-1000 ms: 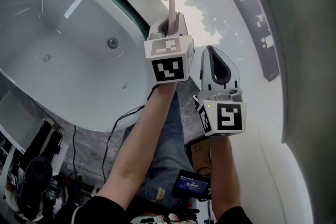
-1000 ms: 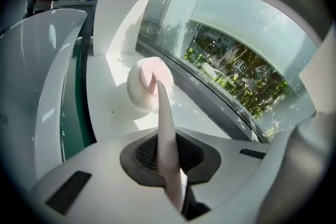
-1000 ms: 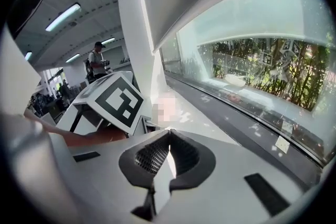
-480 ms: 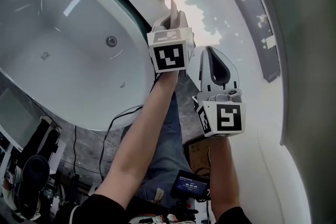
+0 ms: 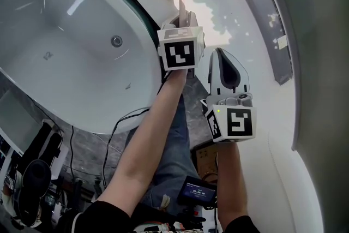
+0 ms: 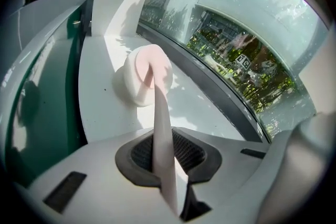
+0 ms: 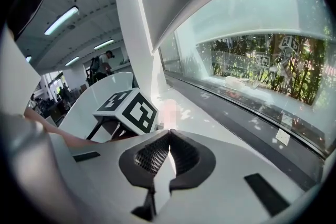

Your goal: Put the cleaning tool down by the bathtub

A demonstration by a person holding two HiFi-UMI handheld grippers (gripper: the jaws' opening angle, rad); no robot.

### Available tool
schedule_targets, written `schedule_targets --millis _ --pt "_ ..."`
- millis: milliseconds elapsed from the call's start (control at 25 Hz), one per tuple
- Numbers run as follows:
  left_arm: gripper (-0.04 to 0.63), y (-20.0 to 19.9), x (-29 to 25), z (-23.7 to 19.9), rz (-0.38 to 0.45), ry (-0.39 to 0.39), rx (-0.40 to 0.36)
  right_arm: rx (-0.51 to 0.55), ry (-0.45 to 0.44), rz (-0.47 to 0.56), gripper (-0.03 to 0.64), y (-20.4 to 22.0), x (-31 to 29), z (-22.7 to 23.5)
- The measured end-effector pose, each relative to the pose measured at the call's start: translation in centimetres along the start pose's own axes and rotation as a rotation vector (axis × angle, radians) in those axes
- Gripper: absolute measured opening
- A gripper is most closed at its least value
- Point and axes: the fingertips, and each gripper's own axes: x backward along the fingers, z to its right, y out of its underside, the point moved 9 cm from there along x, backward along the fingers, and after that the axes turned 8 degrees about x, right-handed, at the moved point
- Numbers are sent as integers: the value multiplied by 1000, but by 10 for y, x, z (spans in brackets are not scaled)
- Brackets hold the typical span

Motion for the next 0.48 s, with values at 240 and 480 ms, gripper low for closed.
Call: schedule_targets --millis 240,480 --pt "145 4 -2 5 10 -13 -17 -9 6 -11 26 5 4 0" --pt "256 4 4 14 66 -27 -68 -19 22 -11 26 4 6 3"
